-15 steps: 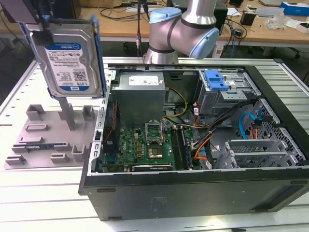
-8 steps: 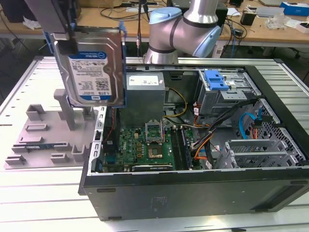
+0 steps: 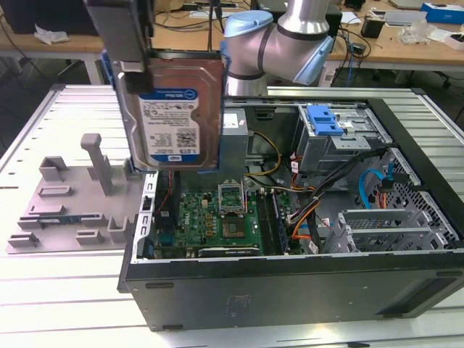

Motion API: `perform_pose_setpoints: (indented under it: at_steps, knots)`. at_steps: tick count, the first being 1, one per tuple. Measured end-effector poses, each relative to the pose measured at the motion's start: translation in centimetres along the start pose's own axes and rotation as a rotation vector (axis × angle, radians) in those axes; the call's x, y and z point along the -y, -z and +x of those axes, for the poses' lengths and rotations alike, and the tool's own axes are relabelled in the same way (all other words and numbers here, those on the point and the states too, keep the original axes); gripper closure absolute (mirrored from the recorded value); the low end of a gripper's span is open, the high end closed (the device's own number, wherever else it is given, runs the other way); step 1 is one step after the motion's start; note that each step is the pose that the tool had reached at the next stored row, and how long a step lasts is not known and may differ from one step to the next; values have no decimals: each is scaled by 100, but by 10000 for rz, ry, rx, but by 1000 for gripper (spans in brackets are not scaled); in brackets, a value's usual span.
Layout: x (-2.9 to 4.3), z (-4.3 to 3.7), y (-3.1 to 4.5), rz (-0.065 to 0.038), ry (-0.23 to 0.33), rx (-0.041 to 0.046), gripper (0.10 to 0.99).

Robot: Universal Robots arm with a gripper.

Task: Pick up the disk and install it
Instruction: 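Pick up the disk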

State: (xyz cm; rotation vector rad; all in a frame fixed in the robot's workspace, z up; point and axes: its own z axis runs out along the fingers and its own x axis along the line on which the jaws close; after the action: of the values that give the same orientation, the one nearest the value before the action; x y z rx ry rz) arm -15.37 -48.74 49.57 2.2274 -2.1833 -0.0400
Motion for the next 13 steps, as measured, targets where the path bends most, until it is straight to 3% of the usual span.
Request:
perform_pose_setpoints:
  at_steps: [1,6,13]
  knots:
    - [41,21,1,0,0,0,718]
    - [450,228,15,-26,-1,1,718]
    - [851,375,30,-34,0,1,718]
